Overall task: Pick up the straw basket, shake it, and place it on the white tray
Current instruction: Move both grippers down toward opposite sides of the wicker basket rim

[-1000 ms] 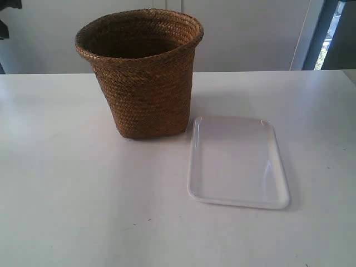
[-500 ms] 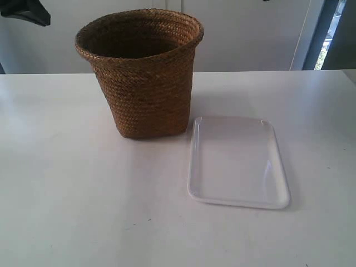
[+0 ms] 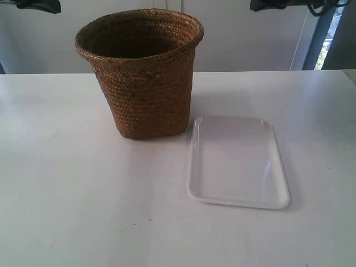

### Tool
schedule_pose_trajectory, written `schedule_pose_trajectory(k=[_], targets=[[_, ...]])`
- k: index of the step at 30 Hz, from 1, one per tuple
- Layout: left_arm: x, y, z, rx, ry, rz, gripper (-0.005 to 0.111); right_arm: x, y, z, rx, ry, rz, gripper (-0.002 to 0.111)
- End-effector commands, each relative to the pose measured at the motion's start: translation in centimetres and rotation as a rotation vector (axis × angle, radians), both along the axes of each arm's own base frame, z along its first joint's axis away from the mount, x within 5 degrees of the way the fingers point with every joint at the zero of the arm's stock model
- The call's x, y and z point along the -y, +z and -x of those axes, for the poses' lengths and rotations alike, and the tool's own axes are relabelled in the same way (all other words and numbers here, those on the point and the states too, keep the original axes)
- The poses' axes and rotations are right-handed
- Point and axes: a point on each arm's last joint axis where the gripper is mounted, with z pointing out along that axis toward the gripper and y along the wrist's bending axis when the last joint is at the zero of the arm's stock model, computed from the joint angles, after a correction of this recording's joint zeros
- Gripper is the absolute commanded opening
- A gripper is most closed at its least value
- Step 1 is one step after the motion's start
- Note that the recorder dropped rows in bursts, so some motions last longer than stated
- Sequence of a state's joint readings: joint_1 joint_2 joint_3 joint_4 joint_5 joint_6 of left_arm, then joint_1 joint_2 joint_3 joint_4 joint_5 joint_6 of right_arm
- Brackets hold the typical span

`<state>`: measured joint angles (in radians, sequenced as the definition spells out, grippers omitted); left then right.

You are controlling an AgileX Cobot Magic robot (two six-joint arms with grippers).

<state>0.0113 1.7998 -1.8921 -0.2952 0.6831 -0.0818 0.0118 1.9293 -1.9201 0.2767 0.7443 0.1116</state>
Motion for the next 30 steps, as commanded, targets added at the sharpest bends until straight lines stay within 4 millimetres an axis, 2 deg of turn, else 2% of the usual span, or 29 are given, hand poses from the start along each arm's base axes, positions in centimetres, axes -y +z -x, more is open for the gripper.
schedule_pose_trajectory(k=[1, 4, 9, 11, 13, 16, 21, 30], targets=[[0.2, -1.5, -1.1, -0.022, -0.027, -0.012, 0.000, 0.0, -0.5, -0.6, 0.024, 0.004, 0.018, 0.011], [0.2, -2.3, -1.7, -0.035, -0.025, -0.004, 0.003, 0.1, -0.7, -0.8, 0.030, 0.005, 0.021, 0.025], [0.2, -3.3, -2.6, -0.031, -0.014, 0.022, 0.028, 0.1, -0.4, -1.2, 0.085, 0.004, 0.033, 0.047], [0.2, -3.4, -2.8, -0.026, -0.012, 0.020, 0.038, 0.3, 0.1, -1.5, 0.148, -0.015, 0.033, 0.050], [0.2, -3.3, -2.8, -0.013, -0.017, 0.010, 0.047, 0.0, 0.2, -1.5, 0.140, -0.038, -0.045, 0.050], [0.3, -3.2, -2.9, 0.002, -0.015, 0.029, 0.054, -0.3, -0.1, -1.7, 0.131, -0.033, -0.114, 0.051], [0.5, -3.8, -3.3, -0.005, -0.036, 0.044, 0.059, -1.0, -1.2, -2.3, 0.119, 0.034, -0.142, 0.067], [0.5, -4.6, -3.5, -0.030, -0.054, 0.031, 0.059, -1.7, -1.9, -2.7, 0.135, 0.108, -0.162, 0.071]])
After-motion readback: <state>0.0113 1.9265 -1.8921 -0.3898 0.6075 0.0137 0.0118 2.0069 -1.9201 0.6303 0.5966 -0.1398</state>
